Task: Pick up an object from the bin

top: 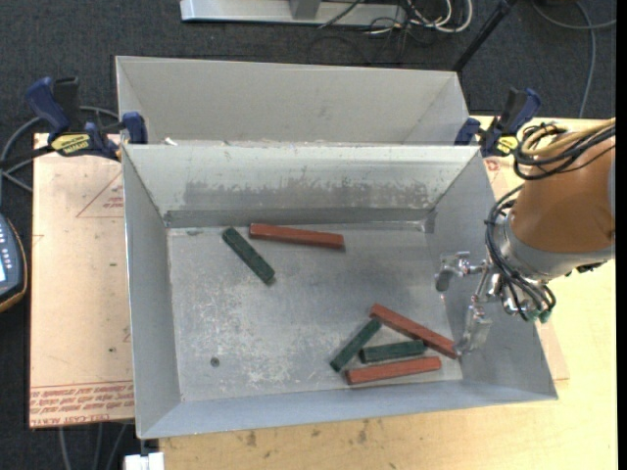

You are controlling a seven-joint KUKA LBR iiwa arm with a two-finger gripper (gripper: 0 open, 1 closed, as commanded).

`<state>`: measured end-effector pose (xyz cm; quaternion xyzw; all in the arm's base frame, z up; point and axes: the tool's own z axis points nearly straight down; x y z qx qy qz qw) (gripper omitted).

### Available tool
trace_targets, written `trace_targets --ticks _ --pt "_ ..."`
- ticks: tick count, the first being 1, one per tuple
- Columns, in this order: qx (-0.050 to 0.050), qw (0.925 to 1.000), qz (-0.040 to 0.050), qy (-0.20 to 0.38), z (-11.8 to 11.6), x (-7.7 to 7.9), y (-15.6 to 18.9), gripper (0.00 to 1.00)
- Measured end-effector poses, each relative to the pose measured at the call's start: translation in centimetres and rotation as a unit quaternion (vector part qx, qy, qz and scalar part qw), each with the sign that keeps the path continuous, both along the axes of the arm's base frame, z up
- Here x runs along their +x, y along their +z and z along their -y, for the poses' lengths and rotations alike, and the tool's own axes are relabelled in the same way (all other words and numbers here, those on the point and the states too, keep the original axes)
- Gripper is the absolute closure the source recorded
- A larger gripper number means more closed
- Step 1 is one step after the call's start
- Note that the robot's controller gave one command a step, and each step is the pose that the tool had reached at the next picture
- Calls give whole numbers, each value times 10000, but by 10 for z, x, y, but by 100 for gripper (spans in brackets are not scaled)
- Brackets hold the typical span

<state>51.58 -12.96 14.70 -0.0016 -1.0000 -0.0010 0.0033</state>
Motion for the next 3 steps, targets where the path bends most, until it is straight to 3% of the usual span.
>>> trace_targets --ticks 1,2,3 --pt "5 9974 44 714 -51 -27 -67 0" --pt "-7 9965 62 838 -44 27 -77 0" --pt "-2 9998 59 -186 -40 15 -76 0"
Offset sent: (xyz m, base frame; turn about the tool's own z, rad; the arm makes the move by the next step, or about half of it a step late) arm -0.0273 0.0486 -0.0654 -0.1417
